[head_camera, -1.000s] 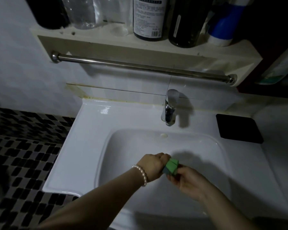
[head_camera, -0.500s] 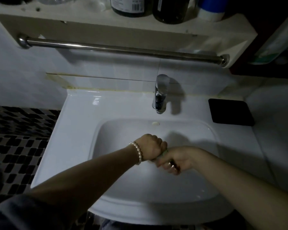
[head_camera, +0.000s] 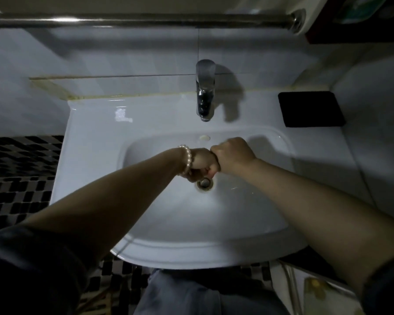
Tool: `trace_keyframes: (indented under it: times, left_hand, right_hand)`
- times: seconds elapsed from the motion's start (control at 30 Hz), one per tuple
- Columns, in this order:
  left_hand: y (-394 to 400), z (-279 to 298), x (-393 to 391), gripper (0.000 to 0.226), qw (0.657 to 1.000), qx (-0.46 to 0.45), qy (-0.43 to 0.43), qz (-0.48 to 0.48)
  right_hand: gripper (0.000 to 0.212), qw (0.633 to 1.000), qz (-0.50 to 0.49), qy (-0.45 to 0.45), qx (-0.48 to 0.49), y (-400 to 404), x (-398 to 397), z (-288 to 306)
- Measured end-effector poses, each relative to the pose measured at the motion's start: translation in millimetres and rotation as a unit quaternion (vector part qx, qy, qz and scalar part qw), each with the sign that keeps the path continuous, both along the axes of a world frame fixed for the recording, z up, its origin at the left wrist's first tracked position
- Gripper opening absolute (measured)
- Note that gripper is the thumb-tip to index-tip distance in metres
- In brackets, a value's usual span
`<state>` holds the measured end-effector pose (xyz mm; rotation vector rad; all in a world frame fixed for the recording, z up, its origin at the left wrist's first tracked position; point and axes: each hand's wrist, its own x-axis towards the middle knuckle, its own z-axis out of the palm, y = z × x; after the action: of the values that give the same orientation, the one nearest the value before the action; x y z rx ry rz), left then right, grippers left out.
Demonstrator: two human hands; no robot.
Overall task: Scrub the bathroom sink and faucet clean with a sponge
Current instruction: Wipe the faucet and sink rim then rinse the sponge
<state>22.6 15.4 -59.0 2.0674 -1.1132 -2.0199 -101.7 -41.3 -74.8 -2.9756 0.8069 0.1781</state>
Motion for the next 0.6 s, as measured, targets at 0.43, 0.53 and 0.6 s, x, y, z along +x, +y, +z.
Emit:
trace_keyframes:
  times: [0.43, 0.53, 0.6]
  left_hand:
    - [5, -14, -16, 0.016, 0.995, -0.039, -0.083, -0.041]
    - [15, -24, -32, 0.018, 0.932, -0.189, -0.270, -0.152]
    - [25, -28, -39, 0.038, 0.892, -0.269, -0.331, -0.151]
  right_hand:
    - [0.019, 0.995, 0.033, 0.093, 0.004, 7, 1, -1]
    - [0.024, 0.976, -0.084, 0.152, 0.129, 9, -1, -4]
    - [0.019, 0.937, -0.147, 0.202, 0.246, 5, -3, -4]
